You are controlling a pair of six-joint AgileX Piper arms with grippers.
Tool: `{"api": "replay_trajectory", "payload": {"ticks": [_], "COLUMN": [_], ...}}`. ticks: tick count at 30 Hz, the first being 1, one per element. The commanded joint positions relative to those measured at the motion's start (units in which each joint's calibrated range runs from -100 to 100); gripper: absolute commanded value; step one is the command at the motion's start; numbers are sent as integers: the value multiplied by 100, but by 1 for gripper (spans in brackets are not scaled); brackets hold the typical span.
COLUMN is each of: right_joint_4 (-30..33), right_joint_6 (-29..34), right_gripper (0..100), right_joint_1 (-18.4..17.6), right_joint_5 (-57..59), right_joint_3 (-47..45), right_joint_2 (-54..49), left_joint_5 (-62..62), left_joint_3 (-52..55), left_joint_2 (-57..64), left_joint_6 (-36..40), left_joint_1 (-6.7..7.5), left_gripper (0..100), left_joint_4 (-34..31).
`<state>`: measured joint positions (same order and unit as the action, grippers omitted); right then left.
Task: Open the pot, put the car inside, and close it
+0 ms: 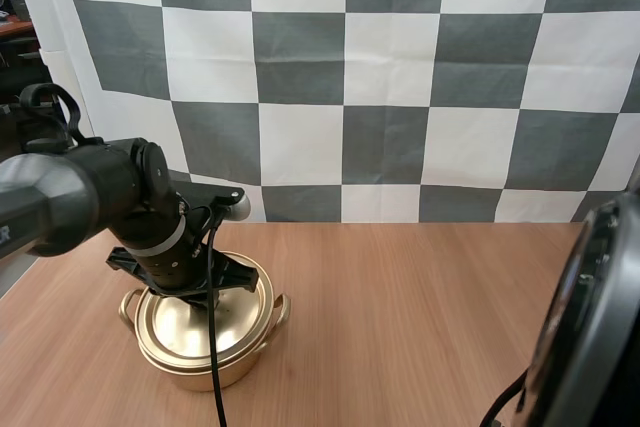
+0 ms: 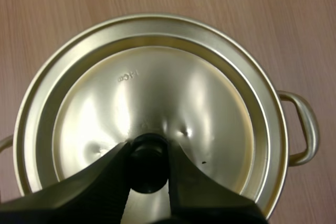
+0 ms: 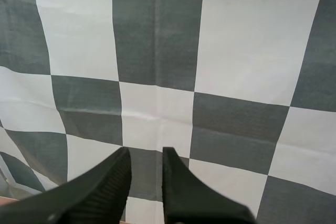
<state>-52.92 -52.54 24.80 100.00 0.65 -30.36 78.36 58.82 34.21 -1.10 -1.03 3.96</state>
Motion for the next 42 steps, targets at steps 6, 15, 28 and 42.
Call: {"api": "replay_trajectory", "payload": {"ticks": [6,15,28,42], "right_joint_4": [-1,-1,2,2], "right_joint_6": [-1,-1,-1,-1], "right_gripper": [35,35,35,28], "right_joint_1": [5,5,5,5], "right_joint_5": [0,0,0,0], "right_joint_3": [-5,-5,-5,-5], "right_joint_2": [-1,-1,-1,-28], "left_joint_5": [102,-48,-347,-363], "left_joint_3": [5,20,314,314], "left_joint_2": [6,6,6,6], "left_joint_6": [47,157,143,111], "left_joint_1": [-4,-4,-4,-4], "left_gripper": [0,0,0,78], "left_joint_4": [-91,-172,-172,-172]}}
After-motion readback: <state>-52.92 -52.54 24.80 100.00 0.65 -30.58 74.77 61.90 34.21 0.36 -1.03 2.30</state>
